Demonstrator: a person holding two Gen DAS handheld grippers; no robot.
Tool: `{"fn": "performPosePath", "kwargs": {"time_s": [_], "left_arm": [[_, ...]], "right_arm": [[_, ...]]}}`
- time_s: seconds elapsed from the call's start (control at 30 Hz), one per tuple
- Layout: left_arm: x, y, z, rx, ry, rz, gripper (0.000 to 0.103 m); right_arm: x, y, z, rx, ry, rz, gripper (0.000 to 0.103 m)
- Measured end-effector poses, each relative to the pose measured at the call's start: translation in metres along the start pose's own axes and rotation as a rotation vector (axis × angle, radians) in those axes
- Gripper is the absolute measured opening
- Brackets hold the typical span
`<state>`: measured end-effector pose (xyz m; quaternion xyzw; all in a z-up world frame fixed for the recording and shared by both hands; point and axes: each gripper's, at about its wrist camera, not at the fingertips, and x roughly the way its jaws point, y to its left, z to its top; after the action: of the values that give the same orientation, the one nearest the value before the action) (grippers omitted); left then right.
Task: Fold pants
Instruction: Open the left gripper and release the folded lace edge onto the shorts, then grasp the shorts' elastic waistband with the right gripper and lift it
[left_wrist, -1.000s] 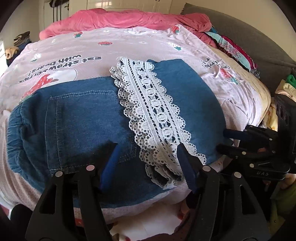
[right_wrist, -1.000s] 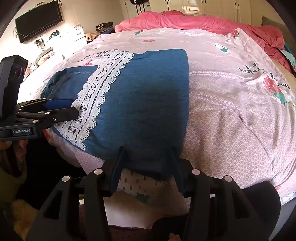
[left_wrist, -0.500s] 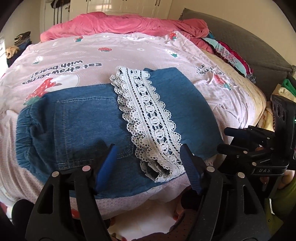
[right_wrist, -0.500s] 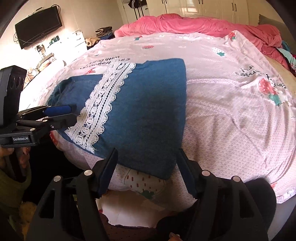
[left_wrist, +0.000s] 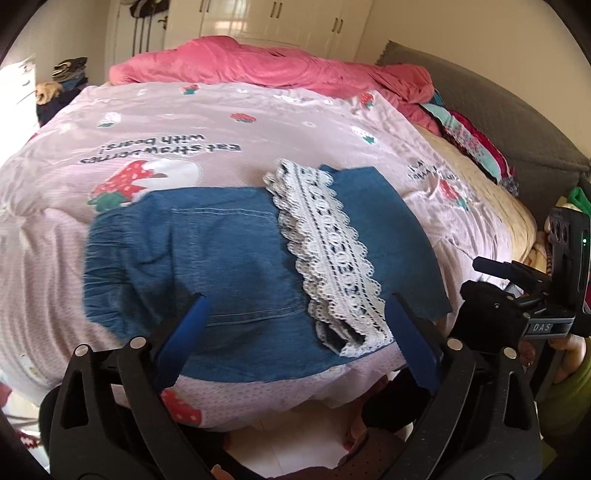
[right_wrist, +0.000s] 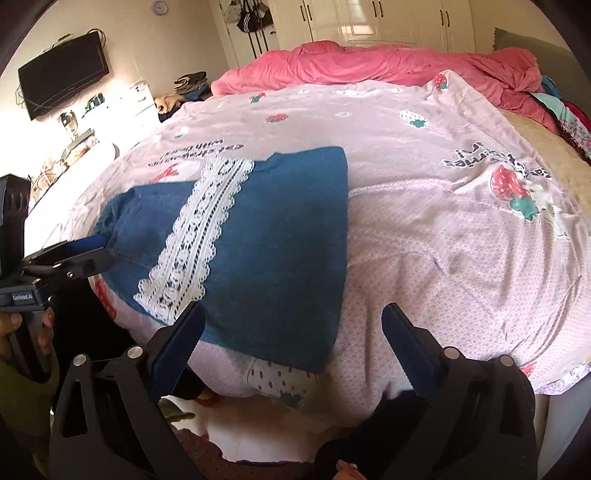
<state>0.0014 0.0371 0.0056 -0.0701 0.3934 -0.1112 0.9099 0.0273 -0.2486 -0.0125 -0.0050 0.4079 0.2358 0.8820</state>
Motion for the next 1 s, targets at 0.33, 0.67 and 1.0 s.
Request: {"fn": "performPosePath", "kwargs": {"time_s": [0.33, 0.67, 1.0], "left_arm": [[-0.034, 0.063, -0.008, -0.137, -0.052, 0.132, 0.093], [-0.027, 0.103, -0.022, -0.257, -0.027, 0.131, 0.092], [-0.001, 0.105, -0.03, -0.34, 0.032, 0.0, 0.045]], "right_arm": [[-0.001, 0.021, 0.033, -0.064, -0.033, 0.024, 0.098], [0.026, 0.096, 0.09, -0.278, -0.013, 0.14, 0.098], [0.107, 0.201, 0.142, -0.49, 0.178, 0.338, 0.098]]}}
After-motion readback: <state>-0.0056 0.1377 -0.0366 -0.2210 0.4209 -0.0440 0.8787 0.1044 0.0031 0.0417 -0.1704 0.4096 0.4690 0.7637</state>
